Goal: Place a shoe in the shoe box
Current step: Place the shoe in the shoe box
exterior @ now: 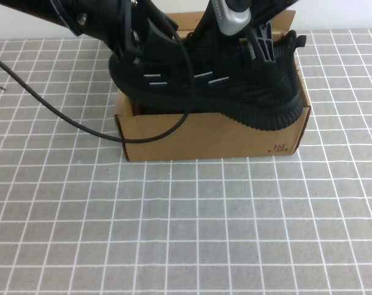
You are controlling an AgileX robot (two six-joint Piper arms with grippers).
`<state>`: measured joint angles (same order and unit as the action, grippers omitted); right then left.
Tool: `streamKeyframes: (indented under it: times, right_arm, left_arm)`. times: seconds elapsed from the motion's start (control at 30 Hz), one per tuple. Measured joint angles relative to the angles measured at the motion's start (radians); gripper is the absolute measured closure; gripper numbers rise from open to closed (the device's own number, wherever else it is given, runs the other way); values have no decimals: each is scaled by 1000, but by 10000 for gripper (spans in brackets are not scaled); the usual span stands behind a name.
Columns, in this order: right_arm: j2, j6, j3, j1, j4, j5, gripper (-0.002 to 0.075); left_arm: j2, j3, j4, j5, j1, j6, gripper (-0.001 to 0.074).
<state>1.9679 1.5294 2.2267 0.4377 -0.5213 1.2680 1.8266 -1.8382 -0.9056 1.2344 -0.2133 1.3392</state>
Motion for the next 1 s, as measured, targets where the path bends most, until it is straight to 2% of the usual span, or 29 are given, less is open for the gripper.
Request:
streamKeyframes:
  times: [0.3,0.57,1.0]
  right_arm:
    - [0,3,-2,0,12,9,734]
    - [0,3,-6,0,36,9,734]
    - [0,3,-8,0,47,35,734]
  left_arm:
    - [25,0,17,-4,-27,2,303]
    - [32,0,38,-4,-49,-56,367]
    - [38,41,39,-16,-84,-39,374]
